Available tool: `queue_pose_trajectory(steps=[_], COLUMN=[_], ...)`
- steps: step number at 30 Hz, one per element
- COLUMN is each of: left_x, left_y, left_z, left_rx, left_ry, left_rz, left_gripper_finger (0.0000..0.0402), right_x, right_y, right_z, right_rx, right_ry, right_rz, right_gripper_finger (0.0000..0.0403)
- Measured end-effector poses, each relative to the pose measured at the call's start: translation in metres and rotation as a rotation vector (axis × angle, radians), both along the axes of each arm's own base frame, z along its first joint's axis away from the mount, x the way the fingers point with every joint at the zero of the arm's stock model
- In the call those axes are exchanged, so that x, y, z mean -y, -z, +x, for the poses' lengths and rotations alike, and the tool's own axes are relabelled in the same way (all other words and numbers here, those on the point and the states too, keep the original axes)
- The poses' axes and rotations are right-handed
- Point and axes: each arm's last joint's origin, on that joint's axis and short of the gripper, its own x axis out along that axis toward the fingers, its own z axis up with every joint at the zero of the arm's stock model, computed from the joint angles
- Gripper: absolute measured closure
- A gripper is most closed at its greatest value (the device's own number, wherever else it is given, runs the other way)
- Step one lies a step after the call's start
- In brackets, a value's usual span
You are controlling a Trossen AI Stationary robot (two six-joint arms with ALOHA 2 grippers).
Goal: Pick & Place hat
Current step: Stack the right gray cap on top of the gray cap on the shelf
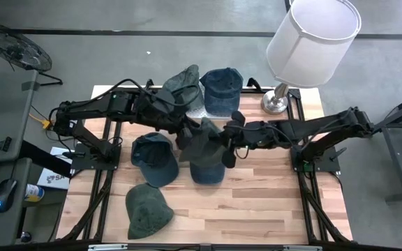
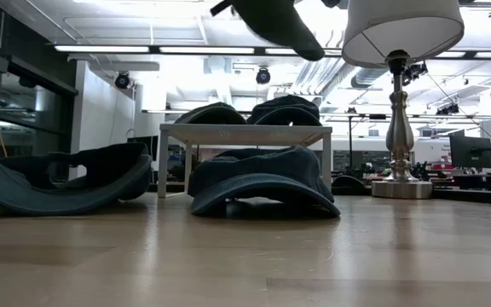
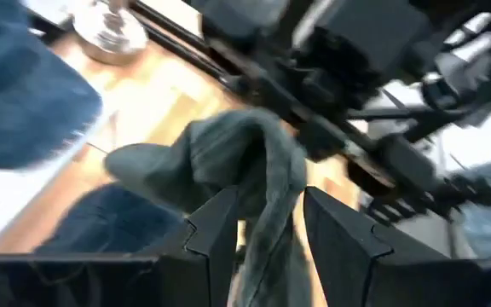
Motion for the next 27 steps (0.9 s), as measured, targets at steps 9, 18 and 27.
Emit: queue_pose_trajectory(steps=[9, 18, 27], left_x=[-0.004, 0.003, 0.001], left_y=[-0.007, -0.004, 0.001], left_z=[0.006, 0.021, 0.032], left_rx=[0.101, 0.164, 0.211], left_ry=[-0.161, -0.305, -0.462], left_rz=[0.048, 0.072, -0.018], left_gripper_finger=[0.0269, 0.0268, 0.0268], right_x=[0.004, 0.014, 0.027], right_y=[-0.001, -0.001, 0.003], right_z=[-0.005, -0.006, -0.006], right_rx=[0.006, 0.014, -0.033], right_ry=[0.123, 0.276, 0.326], right_rz=[0.031, -0.030, -0.058], right_gripper_finger=[0.0402, 0.0402, 0.0403])
